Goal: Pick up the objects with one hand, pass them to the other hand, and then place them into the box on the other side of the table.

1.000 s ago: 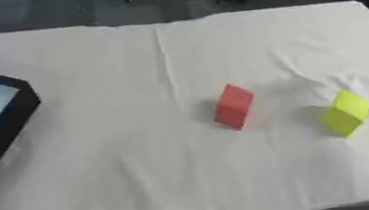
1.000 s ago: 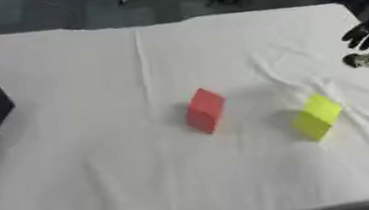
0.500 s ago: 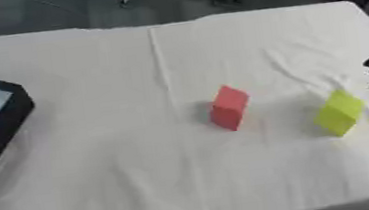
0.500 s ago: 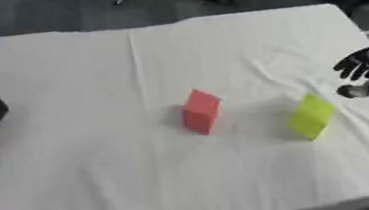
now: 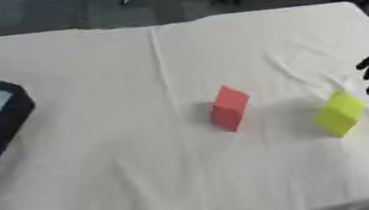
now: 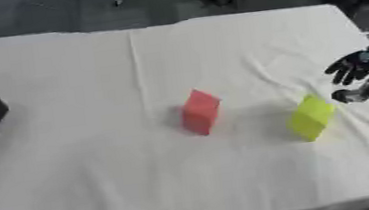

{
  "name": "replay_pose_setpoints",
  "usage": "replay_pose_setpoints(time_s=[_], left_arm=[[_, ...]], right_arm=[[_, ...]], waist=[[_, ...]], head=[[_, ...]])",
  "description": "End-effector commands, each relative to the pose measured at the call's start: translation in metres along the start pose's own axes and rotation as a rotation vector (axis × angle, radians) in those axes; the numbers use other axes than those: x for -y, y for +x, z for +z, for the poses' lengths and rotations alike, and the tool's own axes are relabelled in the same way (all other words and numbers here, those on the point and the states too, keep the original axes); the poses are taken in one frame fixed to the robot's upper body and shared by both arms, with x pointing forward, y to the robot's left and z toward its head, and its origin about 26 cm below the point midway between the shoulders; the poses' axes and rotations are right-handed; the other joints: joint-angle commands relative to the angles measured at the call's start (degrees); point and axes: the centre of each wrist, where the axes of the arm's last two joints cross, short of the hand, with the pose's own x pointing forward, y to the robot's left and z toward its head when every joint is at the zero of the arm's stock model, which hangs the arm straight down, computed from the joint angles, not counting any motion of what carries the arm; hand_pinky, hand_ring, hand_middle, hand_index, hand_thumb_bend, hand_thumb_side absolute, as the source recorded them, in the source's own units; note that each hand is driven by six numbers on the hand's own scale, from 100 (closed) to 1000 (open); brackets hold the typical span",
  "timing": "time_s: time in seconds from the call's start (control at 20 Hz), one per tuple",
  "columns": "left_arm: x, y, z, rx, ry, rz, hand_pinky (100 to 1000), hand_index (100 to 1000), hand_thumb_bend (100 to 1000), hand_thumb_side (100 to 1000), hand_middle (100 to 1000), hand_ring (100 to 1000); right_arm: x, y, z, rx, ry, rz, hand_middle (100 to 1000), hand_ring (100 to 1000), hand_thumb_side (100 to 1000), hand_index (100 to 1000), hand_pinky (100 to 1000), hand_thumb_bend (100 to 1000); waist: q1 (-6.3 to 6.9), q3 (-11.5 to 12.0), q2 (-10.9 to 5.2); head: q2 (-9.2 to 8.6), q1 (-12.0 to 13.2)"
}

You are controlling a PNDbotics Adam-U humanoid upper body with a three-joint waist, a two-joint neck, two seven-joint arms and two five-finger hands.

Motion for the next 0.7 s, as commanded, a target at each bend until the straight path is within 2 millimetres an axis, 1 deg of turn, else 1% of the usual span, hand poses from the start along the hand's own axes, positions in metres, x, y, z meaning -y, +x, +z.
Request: replay_pose_setpoints(time_s=[0.05,0.3,0.4,0.55,0.7], left_arm=[[-0.007,0.008,-0.004,0.032,0.012,-0.026,751,802,142,647,849,896],[-0.008,0.009,-0.004,0.037,0.019,-0.027,749,798,141,646,847,895],[-0.008,0.010,-0.004,0.038,0.018,-0.026,748,797,141,645,846,896],[-0.008,0.010,-0.005,0.039,0.017,-0.024,747,794,141,644,845,901],[-0.007,0.011,-0.005,0.043,0.017,-0.021,747,791,142,643,844,905]], right_arm=[[0.014,0.003,0.013,-0.013,0.014,0.047,815,870,525,953,931,224],[0.008,0.005,0.010,0.004,0.060,0.056,837,891,535,971,944,220],[0.005,0.006,0.009,0.008,0.060,0.062,845,899,558,977,953,211],[0.000,0.007,0.006,-0.001,0.058,0.063,851,905,549,980,959,223],[-0.004,0.008,0.003,-0.012,0.048,0.062,855,907,561,983,962,215]], waist=[[-0.71,-0.2,0.15],[-0.75,-0.3,0.38],[-0.70,-0.2,0.47],[-0.65,-0.1,0.59],[-0.60,0.1,0.72]], head=[[-0.81,0.4],[-0.84,0.3],[-0.87,0.2],[-0.86,0.1],[-0.76,0.0]])
